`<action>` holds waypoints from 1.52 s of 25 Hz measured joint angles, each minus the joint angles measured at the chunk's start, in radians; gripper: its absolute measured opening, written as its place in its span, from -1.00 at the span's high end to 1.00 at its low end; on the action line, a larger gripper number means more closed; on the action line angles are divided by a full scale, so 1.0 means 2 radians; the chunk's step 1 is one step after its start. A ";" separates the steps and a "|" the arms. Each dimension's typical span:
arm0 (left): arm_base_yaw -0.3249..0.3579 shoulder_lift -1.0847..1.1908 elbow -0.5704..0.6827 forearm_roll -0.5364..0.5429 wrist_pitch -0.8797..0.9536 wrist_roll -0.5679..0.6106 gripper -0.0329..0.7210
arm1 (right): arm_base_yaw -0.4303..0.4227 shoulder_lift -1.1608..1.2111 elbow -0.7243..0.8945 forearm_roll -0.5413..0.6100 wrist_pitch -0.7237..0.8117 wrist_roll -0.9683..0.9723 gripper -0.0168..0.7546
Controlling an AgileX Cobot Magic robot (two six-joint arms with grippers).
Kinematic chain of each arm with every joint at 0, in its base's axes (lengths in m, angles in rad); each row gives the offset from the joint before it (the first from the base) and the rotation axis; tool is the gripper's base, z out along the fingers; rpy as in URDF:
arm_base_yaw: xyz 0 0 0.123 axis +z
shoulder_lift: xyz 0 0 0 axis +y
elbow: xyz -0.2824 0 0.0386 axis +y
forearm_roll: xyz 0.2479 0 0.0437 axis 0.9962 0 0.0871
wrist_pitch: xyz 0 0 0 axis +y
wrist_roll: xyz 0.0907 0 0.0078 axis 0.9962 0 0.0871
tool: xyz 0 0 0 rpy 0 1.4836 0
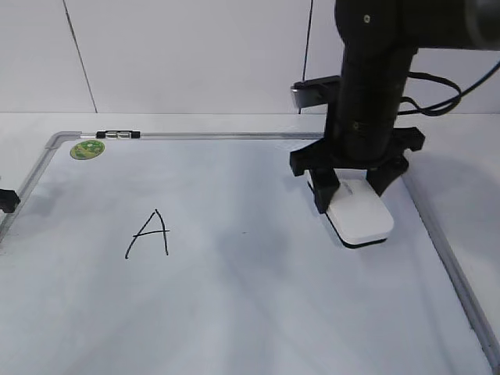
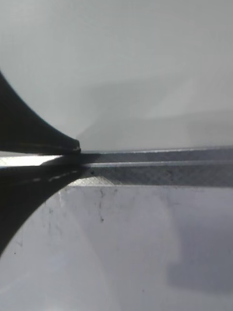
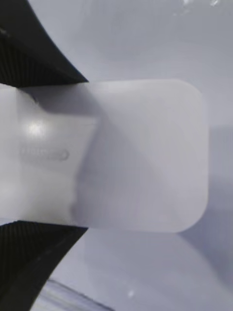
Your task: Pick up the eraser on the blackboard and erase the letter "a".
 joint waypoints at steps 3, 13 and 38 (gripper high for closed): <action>0.000 0.000 0.000 0.000 0.000 0.000 0.87 | -0.016 -0.018 0.040 0.001 0.000 0.000 -0.38; 0.000 0.000 0.000 0.000 0.000 0.000 0.87 | -0.085 -0.036 0.108 0.002 -0.029 -0.006 -0.38; 0.000 0.000 0.000 0.000 0.001 0.000 0.87 | -0.128 -0.005 0.117 -0.020 -0.109 -0.007 -0.38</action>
